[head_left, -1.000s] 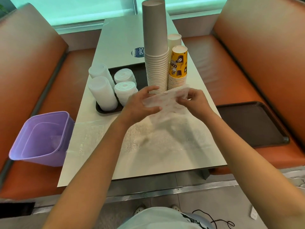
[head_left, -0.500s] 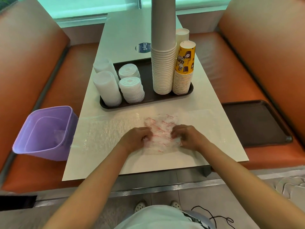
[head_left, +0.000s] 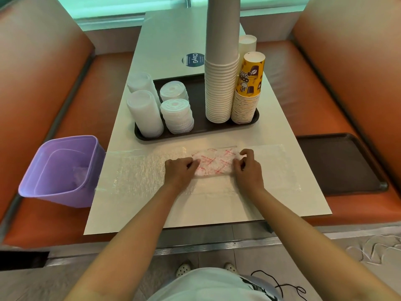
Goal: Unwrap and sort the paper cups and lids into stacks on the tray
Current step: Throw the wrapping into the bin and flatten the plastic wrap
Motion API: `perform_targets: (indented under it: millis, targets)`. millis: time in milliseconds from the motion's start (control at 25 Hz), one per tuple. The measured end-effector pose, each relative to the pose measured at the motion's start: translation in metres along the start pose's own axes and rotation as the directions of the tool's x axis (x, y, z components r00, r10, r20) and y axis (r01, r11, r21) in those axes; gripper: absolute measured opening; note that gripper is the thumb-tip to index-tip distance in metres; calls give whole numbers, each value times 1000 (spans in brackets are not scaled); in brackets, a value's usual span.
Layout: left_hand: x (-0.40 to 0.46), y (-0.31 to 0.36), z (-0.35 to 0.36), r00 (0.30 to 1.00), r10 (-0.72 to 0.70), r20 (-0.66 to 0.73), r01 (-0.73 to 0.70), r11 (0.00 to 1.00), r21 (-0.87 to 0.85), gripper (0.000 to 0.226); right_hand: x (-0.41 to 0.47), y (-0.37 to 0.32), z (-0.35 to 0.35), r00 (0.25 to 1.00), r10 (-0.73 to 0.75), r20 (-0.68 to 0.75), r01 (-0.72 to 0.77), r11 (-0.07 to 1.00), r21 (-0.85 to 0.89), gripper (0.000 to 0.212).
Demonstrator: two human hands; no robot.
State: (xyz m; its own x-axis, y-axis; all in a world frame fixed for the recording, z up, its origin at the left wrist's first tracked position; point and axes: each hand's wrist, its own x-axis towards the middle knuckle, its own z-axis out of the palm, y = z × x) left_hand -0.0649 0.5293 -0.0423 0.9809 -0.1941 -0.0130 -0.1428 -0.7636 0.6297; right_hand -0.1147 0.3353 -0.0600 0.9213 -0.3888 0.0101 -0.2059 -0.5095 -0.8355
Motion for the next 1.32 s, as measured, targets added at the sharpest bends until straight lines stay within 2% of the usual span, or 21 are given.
perform_targets:
  millis: [120, 200, 280, 360, 400, 480, 520, 560, 640, 760, 840, 960, 1080, 1240, 1320]
  targets:
    - [7, 8, 6, 999, -43, 33, 36, 980, 194, 47, 2, 2, 8, 990, -90, -110, 67, 979, -192, 23]
    - [10, 8, 8, 995, -92, 46, 79, 972, 222, 39, 5, 6, 12, 984, -150, -96, 111, 940, -322, 24]
    - [10, 7, 10, 992, -121, 21, 115, 975, 189, 30, 6, 8, 13, 986, -136, -96, 89, 917, -389, 23]
    - [9, 6, 14, 996, -57, -65, 66, 987, 147, 39, 5, 8, 14, 987, -117, -107, 62, 907, -416, 24]
    - [10, 6, 16, 995, 45, -94, -30, 987, 157, 49, 5, 7, 14, 988, -112, -108, 57, 908, -415, 24]
    - [18, 11, 16, 968, 249, 18, -247, 945, 213, 54, 5, 8, 14, 989, -107, -101, 57, 912, -407, 24]
    - [23, 16, 14, 951, 277, 134, -301, 928, 220, 51, 5, 8, 14, 991, -100, -92, 54, 912, -406, 24]
    - [28, 22, 12, 938, 250, 238, -304, 924, 230, 49, 5, 8, 13, 992, -93, -83, 51, 912, -408, 24]
    - [35, 31, 8, 927, 149, 345, -256, 922, 291, 51, 5, 8, 13, 994, -86, -70, 48, 905, -424, 25]
    - [40, 43, 9, 909, 41, 414, -248, 853, 460, 60, 5, 6, 13, 996, -56, -64, 22, 893, -449, 25]
    - [41, 52, 10, 915, -7, 404, -218, 833, 508, 57, 6, 2, 10, 999, -15, -48, -8, 896, -445, 27]
    - [42, 60, 11, 917, 7, 399, -239, 809, 536, 43, 9, -2, 4, 998, 60, 0, -56, 919, -390, 34]
    - [39, 61, 9, 920, 27, 391, -225, 854, 469, 35, 14, -5, -6, 986, 148, 79, -120, 950, -288, 38]
    - [32, 67, -7, 961, 63, 271, -161, 920, 356, 22, 16, -18, -20, 969, 227, 92, -231, 972, 34, 54]
    - [27, 72, -12, 975, 95, 203, -129, 978, 166, 27, 19, -27, -27, 963, 248, 106, -263, 952, 158, 55]
